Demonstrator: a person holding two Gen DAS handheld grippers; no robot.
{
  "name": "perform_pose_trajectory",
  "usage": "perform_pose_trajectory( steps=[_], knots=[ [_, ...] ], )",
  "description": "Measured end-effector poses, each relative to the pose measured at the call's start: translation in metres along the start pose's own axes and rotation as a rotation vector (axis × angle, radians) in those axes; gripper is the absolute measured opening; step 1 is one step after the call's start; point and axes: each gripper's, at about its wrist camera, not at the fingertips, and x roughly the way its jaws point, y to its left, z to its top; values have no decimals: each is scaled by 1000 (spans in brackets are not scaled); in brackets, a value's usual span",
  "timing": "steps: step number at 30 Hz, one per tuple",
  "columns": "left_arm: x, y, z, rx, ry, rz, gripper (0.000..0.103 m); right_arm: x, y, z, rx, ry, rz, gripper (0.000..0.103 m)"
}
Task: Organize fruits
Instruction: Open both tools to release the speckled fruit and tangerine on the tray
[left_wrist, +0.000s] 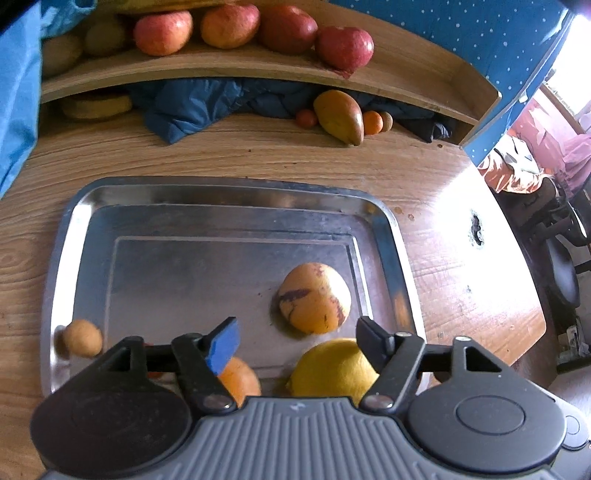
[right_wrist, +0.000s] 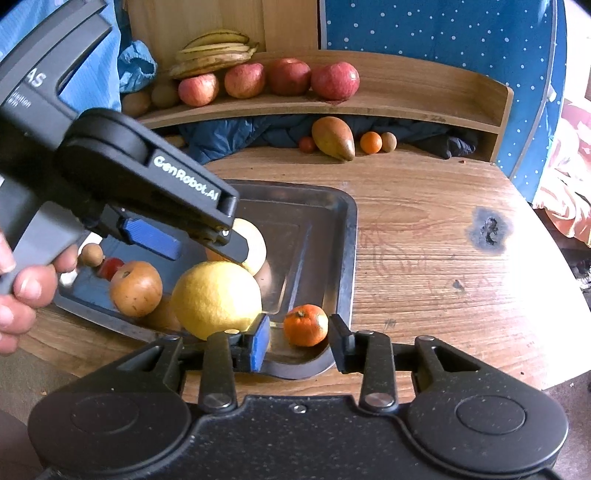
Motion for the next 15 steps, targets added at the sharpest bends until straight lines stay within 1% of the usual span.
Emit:
perform_pose_trajectory(
  steps=[5,8,11,12,15],
  knots=[
    [-20,6,-9,-8,-24,12,81,-10,2,-1,2,-22,13,44],
    [-31,10,-13,-13,-36,25,85,-16,4,-3,4,-32,23,50],
    [-42,15,-20,-12,-44,43,89,-20,6,-3,11,-38,35,56],
    [-45,17,-21,-11,-42,49,92,-21,7,-3,12,-39,40,58],
    [-53,24,-28,0,-27,70,96,-24,11,-4,14,-40,59,67]
  ],
)
